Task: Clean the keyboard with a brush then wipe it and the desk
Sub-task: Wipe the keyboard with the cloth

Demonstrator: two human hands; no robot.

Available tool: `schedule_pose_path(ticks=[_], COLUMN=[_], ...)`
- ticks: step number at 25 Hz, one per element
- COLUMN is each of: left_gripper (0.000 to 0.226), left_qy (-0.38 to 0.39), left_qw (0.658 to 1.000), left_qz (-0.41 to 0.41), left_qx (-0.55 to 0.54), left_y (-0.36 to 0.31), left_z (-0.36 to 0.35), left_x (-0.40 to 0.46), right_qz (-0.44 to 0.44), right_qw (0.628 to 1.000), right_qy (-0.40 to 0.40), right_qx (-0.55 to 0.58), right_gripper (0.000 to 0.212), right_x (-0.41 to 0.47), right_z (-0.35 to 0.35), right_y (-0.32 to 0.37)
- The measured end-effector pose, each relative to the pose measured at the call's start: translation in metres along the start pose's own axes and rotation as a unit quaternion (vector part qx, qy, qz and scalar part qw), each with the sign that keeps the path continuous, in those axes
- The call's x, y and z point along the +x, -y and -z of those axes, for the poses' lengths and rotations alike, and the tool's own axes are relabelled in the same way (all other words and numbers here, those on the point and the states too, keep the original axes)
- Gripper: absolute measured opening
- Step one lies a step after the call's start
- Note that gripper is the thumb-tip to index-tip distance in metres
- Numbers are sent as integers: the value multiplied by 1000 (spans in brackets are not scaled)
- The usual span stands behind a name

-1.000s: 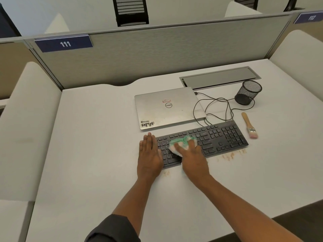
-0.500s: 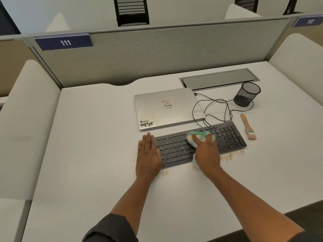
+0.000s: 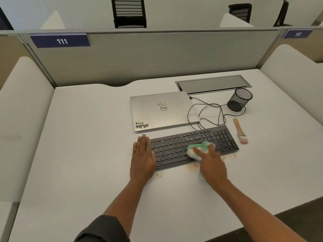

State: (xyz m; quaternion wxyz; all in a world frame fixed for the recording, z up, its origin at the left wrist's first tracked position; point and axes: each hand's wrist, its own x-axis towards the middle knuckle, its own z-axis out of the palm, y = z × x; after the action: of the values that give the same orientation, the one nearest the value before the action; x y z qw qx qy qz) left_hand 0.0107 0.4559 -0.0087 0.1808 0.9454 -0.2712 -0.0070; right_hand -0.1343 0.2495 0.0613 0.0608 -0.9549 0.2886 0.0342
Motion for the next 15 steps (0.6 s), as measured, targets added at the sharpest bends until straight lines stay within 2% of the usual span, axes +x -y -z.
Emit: schedule_pose_path(ticks=[2,4,8,11,15], left_gripper=[74,73,72,73,74], left_qy=[2,-2,-6,0,0], left_qw=[1000,1000,1000,1000,1000], left_qz=[1,2,3,5,3], left_qx=[-1,-5,-8,-9,-10], left_y=[0,0,0,-1,-1], left_z=[0,0,0,1,1], left_x=[0,0,1,1,1], right_qz=[-59,-76,-9,23,-80], right_qw=[998,997,1000,1000,995], right_qy=[-12,-14,4,0,-13], right_qx=[-4,12,22,10,53], right_gripper=[54,53,57,53,53], right_x=[14,18,-4,-11,11], right_z=[4,3,-10,-11,-4], right_y=[-11,-1,26,9,-10])
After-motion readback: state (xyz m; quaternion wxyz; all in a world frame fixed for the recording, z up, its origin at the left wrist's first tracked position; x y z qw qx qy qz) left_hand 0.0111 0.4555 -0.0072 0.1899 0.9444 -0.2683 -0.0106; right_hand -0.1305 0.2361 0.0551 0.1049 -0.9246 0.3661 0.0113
